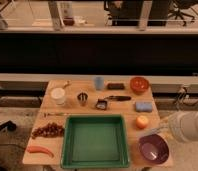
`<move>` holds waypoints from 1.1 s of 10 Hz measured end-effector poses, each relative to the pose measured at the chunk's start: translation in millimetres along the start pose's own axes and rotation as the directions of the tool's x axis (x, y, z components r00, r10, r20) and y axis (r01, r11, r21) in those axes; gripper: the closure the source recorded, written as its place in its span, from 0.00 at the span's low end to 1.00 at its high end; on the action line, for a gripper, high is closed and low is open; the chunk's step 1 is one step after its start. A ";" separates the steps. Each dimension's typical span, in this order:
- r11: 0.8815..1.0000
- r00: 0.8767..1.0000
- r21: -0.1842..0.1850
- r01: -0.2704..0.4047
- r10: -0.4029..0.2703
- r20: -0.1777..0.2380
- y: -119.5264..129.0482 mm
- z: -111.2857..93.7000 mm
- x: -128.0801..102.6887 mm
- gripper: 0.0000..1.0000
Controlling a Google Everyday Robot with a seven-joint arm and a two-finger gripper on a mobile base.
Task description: Place towel in purple bowl
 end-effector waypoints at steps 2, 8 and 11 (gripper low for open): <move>0.999 1.000 -0.037 -0.004 0.005 0.006 4.7 -4.8 0.1 1.00; 0.987 1.000 -0.161 -0.008 0.010 0.009 7.3 -8.1 -2.9 1.00; 0.983 1.000 -0.186 -0.012 0.012 -0.001 10.6 -10.8 -2.0 0.90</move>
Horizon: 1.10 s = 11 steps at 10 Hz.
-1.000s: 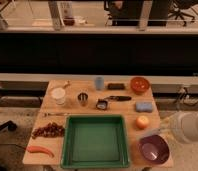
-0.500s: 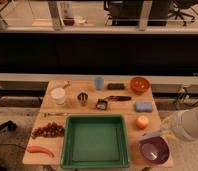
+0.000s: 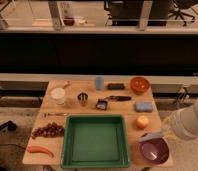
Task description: Place towel in purple bowl
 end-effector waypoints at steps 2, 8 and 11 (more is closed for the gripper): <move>1.000 1.000 -0.014 0.001 -0.001 -0.010 2.3 -0.3 0.8 0.73; 1.000 0.999 0.002 -0.013 0.013 -0.042 3.9 0.5 4.3 0.20; 1.000 0.999 0.002 -0.008 0.008 -0.043 2.4 1.4 2.1 0.20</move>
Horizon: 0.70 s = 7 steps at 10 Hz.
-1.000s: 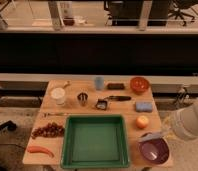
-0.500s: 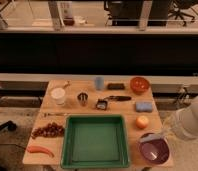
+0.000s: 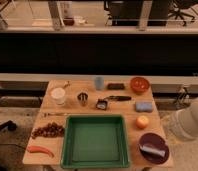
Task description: Place towel in purple bowl
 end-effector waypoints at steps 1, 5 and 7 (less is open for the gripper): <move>1.000 1.000 0.001 0.000 0.000 0.000 -0.3 0.2 -0.1 0.20; 0.999 1.000 0.052 0.002 -0.002 0.004 -5.9 0.3 -3.4 0.20; 0.986 1.000 0.164 0.001 -0.002 0.004 -12.1 -2.1 -5.7 0.21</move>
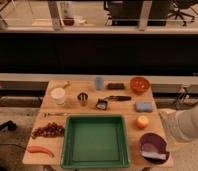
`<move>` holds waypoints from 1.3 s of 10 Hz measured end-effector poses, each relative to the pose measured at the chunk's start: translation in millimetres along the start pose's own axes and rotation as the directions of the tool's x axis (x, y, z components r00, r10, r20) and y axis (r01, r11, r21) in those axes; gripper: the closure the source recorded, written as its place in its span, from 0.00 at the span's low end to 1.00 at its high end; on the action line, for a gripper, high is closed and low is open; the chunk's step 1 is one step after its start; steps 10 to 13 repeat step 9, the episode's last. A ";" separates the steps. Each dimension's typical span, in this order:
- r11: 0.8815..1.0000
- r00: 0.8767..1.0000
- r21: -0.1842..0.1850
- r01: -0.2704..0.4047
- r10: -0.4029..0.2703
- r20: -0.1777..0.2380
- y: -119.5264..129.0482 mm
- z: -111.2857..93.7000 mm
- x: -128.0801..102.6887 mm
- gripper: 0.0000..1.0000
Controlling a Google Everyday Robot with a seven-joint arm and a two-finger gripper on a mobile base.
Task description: Place towel in purple bowl
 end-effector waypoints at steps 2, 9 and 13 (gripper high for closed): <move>1.000 1.000 0.018 0.001 -0.001 0.011 5.9 5.7 1.1 0.36; 1.000 0.999 -0.022 -0.005 0.006 0.045 18.8 23.6 1.0 0.68; 1.000 0.999 -0.022 -0.005 0.006 0.045 18.8 23.6 1.0 0.68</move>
